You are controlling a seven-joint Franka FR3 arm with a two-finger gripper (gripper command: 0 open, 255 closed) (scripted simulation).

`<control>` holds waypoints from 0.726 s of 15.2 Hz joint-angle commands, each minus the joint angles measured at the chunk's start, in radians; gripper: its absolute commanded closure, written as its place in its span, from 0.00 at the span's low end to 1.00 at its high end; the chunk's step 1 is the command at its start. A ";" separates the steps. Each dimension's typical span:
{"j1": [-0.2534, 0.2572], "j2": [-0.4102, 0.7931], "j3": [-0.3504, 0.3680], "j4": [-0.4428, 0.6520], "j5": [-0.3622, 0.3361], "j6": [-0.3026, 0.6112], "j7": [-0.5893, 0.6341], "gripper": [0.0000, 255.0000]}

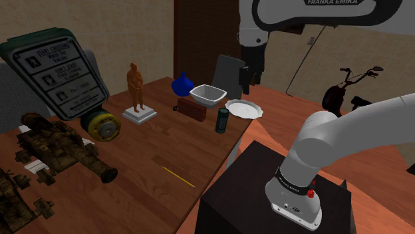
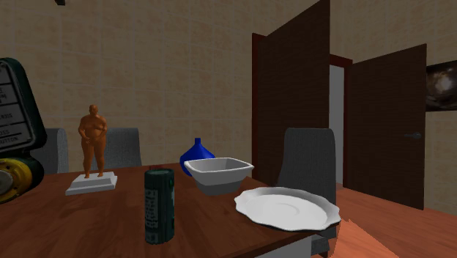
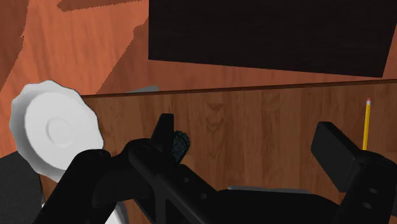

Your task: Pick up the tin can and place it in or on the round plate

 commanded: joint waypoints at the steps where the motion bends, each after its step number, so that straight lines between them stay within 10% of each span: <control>1: 0.000 0.000 0.000 0.000 0.000 0.000 0.000 0.00; 11: -0.032 0.144 -0.198 -0.149 -0.086 0.390 -0.207 0.00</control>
